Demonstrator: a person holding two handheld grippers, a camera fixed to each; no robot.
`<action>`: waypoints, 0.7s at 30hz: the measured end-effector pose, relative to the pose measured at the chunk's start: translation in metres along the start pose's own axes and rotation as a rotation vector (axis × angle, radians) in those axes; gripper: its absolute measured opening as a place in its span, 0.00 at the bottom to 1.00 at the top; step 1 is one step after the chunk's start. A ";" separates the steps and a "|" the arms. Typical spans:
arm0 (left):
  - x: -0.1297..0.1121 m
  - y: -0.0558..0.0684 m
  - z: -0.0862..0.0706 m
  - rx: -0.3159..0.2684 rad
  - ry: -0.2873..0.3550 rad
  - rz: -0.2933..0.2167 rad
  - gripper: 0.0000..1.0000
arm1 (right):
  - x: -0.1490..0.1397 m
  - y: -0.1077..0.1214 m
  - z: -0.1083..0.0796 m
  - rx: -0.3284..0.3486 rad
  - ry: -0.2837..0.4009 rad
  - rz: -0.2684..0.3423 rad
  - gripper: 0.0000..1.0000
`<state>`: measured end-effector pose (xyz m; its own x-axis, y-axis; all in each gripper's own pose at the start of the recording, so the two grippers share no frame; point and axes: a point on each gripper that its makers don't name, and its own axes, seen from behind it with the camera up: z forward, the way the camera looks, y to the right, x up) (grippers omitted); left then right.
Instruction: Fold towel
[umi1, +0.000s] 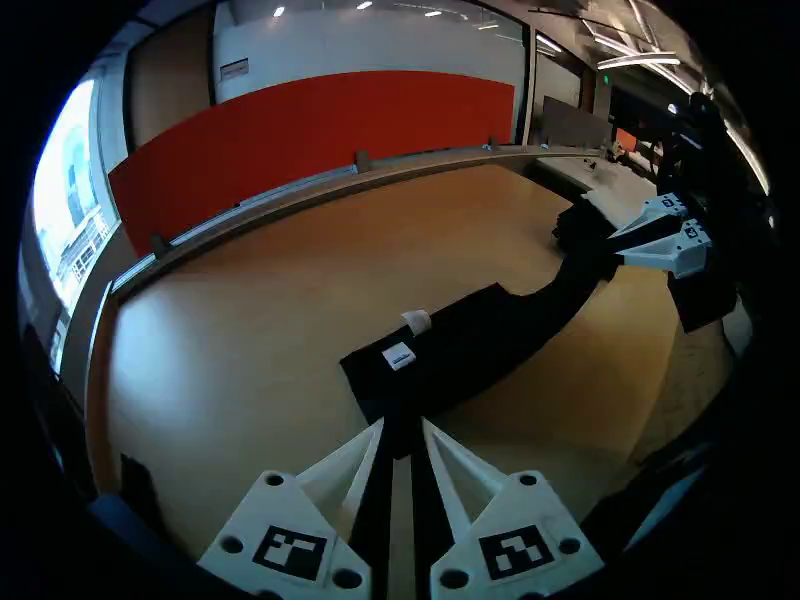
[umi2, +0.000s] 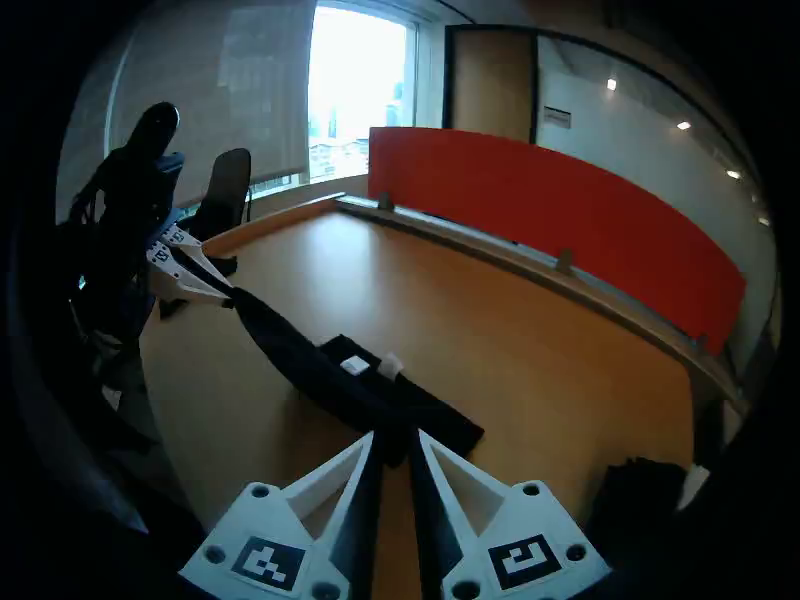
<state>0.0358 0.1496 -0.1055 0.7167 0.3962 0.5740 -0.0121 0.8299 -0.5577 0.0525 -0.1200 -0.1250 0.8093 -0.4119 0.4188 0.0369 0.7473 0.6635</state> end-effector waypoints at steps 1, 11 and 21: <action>0.000 0.000 0.000 0.001 -0.001 -0.001 0.11 | 0.000 0.000 0.000 0.000 0.000 0.000 0.17; 0.000 -0.001 0.010 0.012 -0.019 -0.009 0.11 | -0.005 0.006 0.009 -0.003 -0.025 -0.013 0.17; 0.001 -0.007 0.034 0.033 -0.043 -0.027 0.11 | -0.014 0.021 0.031 -0.017 -0.051 -0.004 0.17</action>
<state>0.0129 0.1575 -0.0813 0.6864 0.3894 0.6142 -0.0167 0.8528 -0.5220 0.0235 -0.1149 -0.0981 0.7780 -0.4408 0.4477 0.0503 0.7540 0.6549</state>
